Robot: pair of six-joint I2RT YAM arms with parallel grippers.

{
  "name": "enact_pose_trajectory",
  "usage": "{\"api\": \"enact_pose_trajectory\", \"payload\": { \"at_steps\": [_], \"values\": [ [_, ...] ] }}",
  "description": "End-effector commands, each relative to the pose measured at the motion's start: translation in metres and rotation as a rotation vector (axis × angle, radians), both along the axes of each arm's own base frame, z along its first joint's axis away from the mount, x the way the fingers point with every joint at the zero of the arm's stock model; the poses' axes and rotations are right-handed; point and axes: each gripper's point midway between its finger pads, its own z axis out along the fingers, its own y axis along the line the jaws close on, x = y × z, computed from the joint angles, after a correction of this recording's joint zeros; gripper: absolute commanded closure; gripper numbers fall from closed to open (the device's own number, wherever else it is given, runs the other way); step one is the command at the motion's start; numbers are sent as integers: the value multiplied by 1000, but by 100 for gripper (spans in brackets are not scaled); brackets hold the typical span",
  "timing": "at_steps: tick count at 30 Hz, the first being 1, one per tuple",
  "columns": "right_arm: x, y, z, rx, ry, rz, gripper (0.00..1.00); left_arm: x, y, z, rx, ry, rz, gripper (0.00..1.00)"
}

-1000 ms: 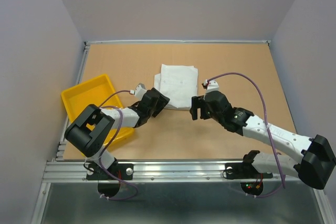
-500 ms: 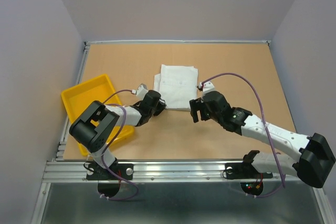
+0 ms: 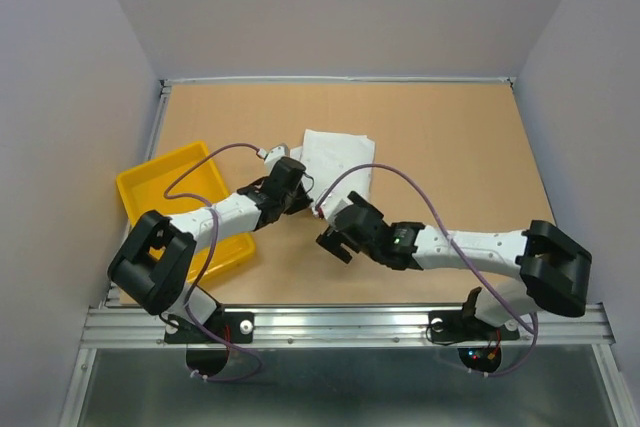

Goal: Fold and stack the long sleeve shirts
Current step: Fold the shirt

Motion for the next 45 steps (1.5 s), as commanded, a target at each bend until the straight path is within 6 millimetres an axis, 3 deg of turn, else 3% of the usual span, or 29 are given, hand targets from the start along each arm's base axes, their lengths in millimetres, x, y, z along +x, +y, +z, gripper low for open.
{"api": "enact_pose_trajectory", "payload": {
  "at_steps": [1, 3, 8, 9, 12, 15, 18, 27, 29, 30, 31, 33, 34, 36, 37, 39, 40, 45],
  "values": [
    [19, 26, 39, -47, -253, 7, 0, -11, 4, 19, 35, 1, -89, 97],
    [18, 40, 38, -57, -312, 28, 0, -14, 4, 24, 29, -2, -103, 96],
    [22, 49, 24, -128, -401, 51, 0, -20, 2, 35, 1, -5, -133, 97],
    [25, 54, 28, -99, -433, 37, 0, -21, 3, 36, -2, -5, -134, 97],
    [27, 55, 8, -155, -469, 35, 0, -24, 2, 40, -23, -5, -133, 96],
    [31, 60, 2, -151, -493, 34, 0, -27, 2, 40, -28, -2, -140, 97],
    [36, 58, -11, -187, -536, 21, 1, -29, 3, 41, -23, 5, -149, 97],
    [49, 49, -19, -253, -668, -47, 16, -34, 3, 45, -30, 3, -172, 96],
    [50, 47, -18, -265, -695, -57, 23, -34, 3, 47, -29, -1, -178, 97],
    [50, 47, -18, -269, -701, -56, 33, -35, 3, 48, -27, -1, -181, 97],
    [51, 48, -18, -271, -706, -53, 33, -35, 3, 48, -26, -2, -184, 97],
    [51, 49, -18, -286, -716, -44, 48, -35, 3, 50, -24, -3, -188, 97],
    [52, 49, -17, -288, -720, -43, 61, -34, 4, 52, -17, -9, -187, 96],
    [52, 49, -15, -293, -727, -44, 77, -32, 7, 59, -6, -25, -185, 89],
    [52, 48, -14, -293, -728, -45, 83, -30, 8, 63, 1, -36, -179, 78],
    [51, 44, -14, -302, -729, -46, 99, -22, 16, 77, 25, -77, -153, 71],
    [51, 43, -14, -310, -730, -46, 99, -16, 21, 84, 37, -95, -134, 61],
    [45, 37, -9, -330, -740, -41, 99, 20, 54, 132, 81, -198, -44, 35]
  ]
}}
